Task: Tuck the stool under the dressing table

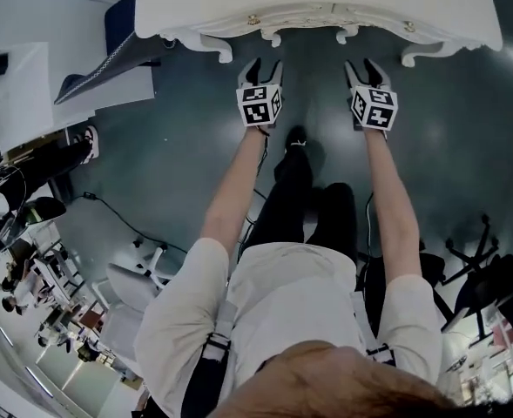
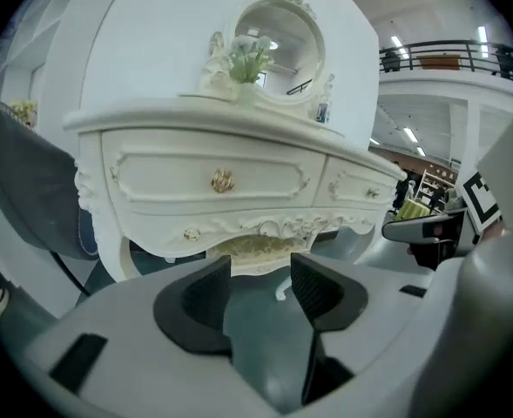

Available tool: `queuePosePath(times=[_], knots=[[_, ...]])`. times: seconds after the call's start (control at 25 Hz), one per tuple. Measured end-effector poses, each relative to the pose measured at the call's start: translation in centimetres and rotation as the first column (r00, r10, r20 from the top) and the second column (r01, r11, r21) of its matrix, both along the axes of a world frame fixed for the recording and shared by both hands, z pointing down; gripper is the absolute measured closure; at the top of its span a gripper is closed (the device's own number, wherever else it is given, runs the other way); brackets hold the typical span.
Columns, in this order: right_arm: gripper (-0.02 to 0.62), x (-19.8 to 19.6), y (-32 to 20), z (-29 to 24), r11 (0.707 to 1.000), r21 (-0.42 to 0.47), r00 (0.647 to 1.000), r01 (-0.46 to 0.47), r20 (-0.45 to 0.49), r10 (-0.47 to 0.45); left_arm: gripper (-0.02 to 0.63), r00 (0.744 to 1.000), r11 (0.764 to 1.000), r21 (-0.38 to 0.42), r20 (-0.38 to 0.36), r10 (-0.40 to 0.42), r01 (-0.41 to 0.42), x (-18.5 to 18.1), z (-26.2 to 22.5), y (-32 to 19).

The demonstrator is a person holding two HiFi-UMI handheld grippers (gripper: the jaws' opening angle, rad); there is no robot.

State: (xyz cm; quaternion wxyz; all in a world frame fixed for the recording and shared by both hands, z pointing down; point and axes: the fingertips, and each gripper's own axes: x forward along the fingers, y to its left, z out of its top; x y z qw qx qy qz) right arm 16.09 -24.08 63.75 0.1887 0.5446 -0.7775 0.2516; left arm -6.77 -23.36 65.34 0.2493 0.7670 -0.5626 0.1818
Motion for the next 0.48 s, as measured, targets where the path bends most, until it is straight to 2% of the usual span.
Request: queuePosePath(times=[0.2,0.36,0.48], knots=[[0.364,-2.5,4.9,-9.2,1.0,-0.026,1.0,-0.002,0.007,0.002,0.379,0.999,0.999,-0.011,-0.035,0.039,-0.04,1.5,-9.0,4.2],[0.365,-4.2,8.5,-16.1,0.998,-0.019,0.996,-0.062,0.061,0.063,0.379,0.997,1.0,-0.006,-0.07,0.015,-0.016,0.8,-15.5,6.4],[0.364,-5.1,12.4,-19.3,0.997,-0.018,0.993,-0.078,0.086,0.079,0.382,0.997,1.0,-0.004,-0.077,0.006,-0.006,0.7,-18.9,9.3]])
